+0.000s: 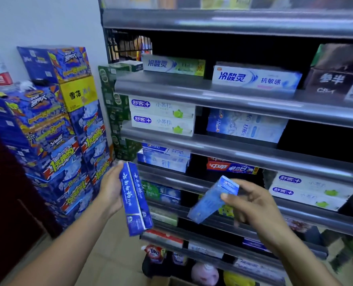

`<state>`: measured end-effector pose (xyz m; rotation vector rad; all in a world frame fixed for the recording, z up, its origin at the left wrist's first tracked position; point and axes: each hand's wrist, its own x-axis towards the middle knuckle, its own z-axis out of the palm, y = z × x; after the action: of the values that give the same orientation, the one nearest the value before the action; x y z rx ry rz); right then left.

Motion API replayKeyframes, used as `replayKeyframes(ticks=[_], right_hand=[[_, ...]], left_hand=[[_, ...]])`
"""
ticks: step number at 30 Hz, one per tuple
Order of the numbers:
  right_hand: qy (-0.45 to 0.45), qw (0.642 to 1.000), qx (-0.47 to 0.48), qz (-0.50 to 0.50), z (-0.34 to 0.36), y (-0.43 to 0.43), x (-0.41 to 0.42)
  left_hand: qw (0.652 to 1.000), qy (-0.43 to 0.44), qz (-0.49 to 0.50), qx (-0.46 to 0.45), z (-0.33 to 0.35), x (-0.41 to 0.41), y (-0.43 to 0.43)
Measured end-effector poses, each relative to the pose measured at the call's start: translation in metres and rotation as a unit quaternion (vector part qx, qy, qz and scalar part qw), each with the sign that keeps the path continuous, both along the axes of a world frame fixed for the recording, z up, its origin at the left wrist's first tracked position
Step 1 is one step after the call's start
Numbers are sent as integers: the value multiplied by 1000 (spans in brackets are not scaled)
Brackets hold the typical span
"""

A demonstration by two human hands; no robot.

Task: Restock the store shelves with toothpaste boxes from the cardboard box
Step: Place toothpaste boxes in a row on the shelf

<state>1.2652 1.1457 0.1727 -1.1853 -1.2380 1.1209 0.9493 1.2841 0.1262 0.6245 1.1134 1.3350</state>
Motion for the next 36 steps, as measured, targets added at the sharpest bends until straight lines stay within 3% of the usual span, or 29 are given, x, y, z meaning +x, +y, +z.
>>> replayKeyframes(ticks=[5,10,17,20,24,29,32,36], right_hand=[[49,995,-15,87,17,14,-10],[45,996,-1,80,15,25,-28],[-9,1000,24,10,1,47,-44],[-82,996,19,5,-3,56,-46],[-80,996,21,21,-18,69,-53],[-24,979,6,-201,-48,103,-75],[-3,966,10,-259,-60,127,-88],[-45,952,17,-303,-68,154,-102]], left_hand=[[983,94,-141,-66,14,-10,13],[947,192,-244,-77,28,-4,19],[902,279,-329,32,30,-22,41],[906,275,-317,52,27,-29,48],[918,281,-263,97,7,-40,59],[951,192,-231,71,-11,-51,67],[970,101,-218,45,-14,-53,75],[976,71,-203,34,-14,-54,91]])
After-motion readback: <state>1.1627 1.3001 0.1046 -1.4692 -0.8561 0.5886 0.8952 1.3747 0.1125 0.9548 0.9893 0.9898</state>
